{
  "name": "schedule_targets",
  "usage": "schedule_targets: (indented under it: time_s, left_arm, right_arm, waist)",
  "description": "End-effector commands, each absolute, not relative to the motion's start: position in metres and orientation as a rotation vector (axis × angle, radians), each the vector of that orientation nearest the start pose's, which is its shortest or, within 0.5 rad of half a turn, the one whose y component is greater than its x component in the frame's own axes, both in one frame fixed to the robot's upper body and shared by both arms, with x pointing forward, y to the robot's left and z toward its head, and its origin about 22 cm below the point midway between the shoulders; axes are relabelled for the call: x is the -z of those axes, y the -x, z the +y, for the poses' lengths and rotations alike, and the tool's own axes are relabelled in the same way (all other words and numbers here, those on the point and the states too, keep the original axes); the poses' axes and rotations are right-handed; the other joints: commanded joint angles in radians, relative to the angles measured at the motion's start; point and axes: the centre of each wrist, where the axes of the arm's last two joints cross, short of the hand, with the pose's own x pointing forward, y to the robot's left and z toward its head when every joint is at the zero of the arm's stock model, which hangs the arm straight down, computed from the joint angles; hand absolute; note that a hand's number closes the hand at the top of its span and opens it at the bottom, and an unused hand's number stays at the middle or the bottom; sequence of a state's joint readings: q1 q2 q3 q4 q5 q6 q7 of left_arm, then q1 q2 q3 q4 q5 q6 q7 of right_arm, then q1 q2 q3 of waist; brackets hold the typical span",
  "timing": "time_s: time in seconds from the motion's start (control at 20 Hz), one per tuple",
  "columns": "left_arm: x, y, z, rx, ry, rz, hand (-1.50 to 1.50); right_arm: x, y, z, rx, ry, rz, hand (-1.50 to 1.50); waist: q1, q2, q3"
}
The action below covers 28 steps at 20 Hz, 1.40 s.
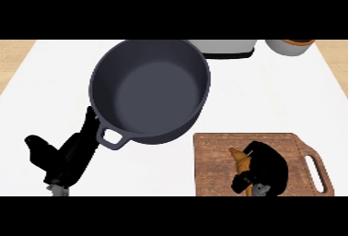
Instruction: Pick the croissant from the cutting board and place it in the pot
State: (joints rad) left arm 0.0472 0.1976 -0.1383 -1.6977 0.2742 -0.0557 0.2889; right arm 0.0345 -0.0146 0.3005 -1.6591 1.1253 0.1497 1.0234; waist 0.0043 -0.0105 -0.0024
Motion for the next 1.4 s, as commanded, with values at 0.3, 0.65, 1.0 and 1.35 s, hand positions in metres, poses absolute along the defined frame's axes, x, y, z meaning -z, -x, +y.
schedule_targets:
  time_s: [0.3,0.65,1.0,1.35]
  left_arm:
    - [-0.018,-0.232,0.229,0.143,0.259,-1.313,0.00]
    - [-0.027,-0.237,0.243,0.121,0.237,-1.320,0.00]
    - [-0.033,-0.229,0.229,0.121,0.246,-1.326,0.00]
    - [-0.029,-0.236,0.230,0.149,0.258,-1.336,0.00]
  right_arm:
    - [-0.036,-0.144,-0.056,-0.872,0.855,-0.793,1.50]
    - [-0.072,-0.138,-0.049,-0.751,1.131,-0.896,1.50]
    - [-0.128,-0.119,-0.057,-0.671,1.194,-1.149,1.50]
    - [-0.174,-0.128,-0.057,-0.595,1.161,-1.425,1.50]
  waist:
    - [-0.006,0.009,0.002]
    - [-0.023,0.005,0.000]
    - [-0.025,0.000,0.000]
    - [-0.001,0.008,-0.001]
